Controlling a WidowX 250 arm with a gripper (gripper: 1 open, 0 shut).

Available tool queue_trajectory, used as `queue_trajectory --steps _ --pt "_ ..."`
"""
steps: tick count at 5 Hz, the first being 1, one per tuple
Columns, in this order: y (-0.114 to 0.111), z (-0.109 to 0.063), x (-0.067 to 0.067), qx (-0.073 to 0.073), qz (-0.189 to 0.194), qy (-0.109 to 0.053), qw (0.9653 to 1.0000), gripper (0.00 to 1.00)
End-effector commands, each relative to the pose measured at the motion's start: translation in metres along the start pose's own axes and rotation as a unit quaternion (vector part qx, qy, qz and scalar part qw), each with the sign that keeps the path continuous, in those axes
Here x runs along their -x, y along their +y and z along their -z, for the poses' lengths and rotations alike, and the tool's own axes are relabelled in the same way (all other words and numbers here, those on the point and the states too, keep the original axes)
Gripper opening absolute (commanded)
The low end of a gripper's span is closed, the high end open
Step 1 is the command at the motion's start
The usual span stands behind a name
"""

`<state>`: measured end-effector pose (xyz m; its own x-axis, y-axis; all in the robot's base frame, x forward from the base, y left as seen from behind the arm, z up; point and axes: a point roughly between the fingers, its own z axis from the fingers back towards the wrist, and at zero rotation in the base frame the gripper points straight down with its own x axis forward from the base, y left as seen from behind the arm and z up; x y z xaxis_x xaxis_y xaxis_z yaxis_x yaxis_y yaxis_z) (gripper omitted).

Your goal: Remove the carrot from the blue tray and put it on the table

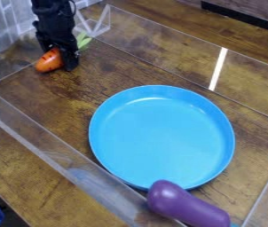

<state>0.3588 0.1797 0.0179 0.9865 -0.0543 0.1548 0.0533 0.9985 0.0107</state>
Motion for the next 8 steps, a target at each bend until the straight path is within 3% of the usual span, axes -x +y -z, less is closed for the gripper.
queue_trajectory --steps 1,2,3,5,7,8 --pt "0.018 -0.021 0.003 0.002 -0.029 -0.002 0.9996 1.00" --pt "0.022 -0.043 -0.007 0.007 -0.032 -0.010 0.9994 1.00" --pt "0.020 -0.045 -0.012 0.010 -0.024 -0.031 0.9992 1.00" --pt "0.017 -0.034 -0.011 0.024 -0.001 -0.044 0.9987 1.00" --pt "0.005 -0.060 -0.020 0.040 0.050 -0.056 0.9964 1.00" --pt "0.000 -0.072 -0.024 0.043 0.051 -0.065 0.9957 1.00"
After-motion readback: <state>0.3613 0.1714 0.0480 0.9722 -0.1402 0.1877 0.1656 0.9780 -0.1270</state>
